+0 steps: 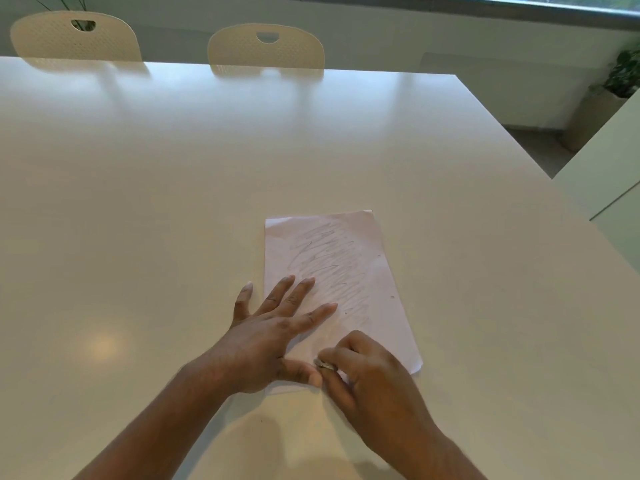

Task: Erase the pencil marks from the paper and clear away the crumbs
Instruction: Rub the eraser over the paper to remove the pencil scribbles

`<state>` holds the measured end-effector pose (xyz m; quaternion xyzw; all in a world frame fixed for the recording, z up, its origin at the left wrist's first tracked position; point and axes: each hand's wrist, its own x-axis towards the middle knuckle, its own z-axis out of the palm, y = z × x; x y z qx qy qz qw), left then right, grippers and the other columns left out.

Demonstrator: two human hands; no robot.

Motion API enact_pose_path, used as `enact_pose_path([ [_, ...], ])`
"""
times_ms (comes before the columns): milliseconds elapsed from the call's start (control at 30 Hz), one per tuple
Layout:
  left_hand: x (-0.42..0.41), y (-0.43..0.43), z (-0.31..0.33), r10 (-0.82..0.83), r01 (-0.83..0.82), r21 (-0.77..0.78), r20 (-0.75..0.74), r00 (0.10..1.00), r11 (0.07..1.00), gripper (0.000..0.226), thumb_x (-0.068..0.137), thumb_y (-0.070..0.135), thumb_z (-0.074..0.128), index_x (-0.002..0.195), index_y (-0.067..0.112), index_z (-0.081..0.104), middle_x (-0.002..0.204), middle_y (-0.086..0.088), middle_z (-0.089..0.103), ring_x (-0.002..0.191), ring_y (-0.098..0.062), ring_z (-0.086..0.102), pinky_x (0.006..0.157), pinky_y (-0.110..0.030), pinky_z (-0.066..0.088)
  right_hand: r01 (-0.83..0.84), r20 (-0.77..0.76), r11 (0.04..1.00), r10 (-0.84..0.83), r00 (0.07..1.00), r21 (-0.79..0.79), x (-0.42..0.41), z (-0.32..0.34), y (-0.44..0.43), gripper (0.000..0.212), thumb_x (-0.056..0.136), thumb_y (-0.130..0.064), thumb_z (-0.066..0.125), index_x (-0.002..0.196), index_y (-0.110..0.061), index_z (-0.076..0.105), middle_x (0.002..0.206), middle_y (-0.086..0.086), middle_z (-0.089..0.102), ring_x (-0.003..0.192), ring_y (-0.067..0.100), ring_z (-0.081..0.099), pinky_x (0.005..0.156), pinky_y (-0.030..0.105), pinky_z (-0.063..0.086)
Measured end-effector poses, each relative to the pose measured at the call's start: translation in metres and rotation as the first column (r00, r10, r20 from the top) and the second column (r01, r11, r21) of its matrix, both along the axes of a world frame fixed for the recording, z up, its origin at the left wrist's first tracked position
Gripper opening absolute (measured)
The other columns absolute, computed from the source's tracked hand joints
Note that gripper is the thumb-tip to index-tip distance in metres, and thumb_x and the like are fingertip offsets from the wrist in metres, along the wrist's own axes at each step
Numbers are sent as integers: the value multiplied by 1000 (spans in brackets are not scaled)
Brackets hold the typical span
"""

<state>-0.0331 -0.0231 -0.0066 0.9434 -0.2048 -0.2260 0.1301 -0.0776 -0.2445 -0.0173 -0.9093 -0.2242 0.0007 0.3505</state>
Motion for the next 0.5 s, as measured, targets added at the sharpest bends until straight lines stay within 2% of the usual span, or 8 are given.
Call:
enact_pose_path([
  [167, 0, -1, 0, 7, -7, 17, -11, 1000, 1000, 108, 66, 99, 37, 156, 65, -14, 162, 18, -44, 143, -3, -50, 117, -61, -30, 216, 121, 976, -215, 969, 8, 20, -4, -14, 14, 92, -31, 65, 96, -27, 77, 88, -8, 62, 78, 13, 64, 71, 36, 58],
  [233, 0, -1, 1, 11, -11, 3, -6, 1000, 1000, 108, 66, 99, 35, 156, 65, -13, 163, 17, -43, 143, -3, -50, 117, -61, -31, 147, 94, 989, -147, 985, 6, 10, 0, -6, 12, 94, -30, 64, 94, -25, 75, 88, -7, 61, 77, 12, 63, 69, 35, 57],
  [300, 0, -1, 1, 12, -12, -15, -4, 1000, 1000, 106, 67, 99, 34, 156, 65, -12, 164, 18, -42, 144, -4, -49, 117, -61, -31, 9, 34, 1000, -9, 999, 7, -3, 3, 0, 13, 96, -33, 64, 99, -27, 75, 91, -8, 62, 77, 10, 63, 69, 32, 56],
  [333, 0, -1, 2, 11, -11, -17, -6, 1000, 1000, 106, 66, 100, 33, 156, 65, -12, 163, 18, -42, 144, -4, -49, 117, -61, -30, 0, 45, 1000, 0, 999, -11, -2, 2, -3, 13, 95, -34, 65, 101, -28, 76, 92, -9, 64, 77, 10, 64, 69, 31, 56],
  [433, 1, -1, 3, 13, -13, -16, -17, 1000, 1000, 109, 62, 103, 30, 155, 66, -13, 164, 17, -41, 144, -3, -49, 117, -61, -31, 205, 97, 979, -203, 974, -8, 22, -3, -23, 10, 91, -31, 70, 97, -29, 78, 90, -12, 65, 78, 9, 65, 74, 23, 52],
  [500, 1, -2, 5, 14, -14, -1, -18, 1000, 1000, 110, 62, 103, 31, 155, 66, -13, 165, 16, -41, 144, -4, -49, 116, -60, -31, 272, 78, 962, -270, 960, -13, 31, -1, -32, 7, 91, -24, 76, 97, -28, 79, 88, -11, 65, 75, 8, 63, 72, 17, 48],
])
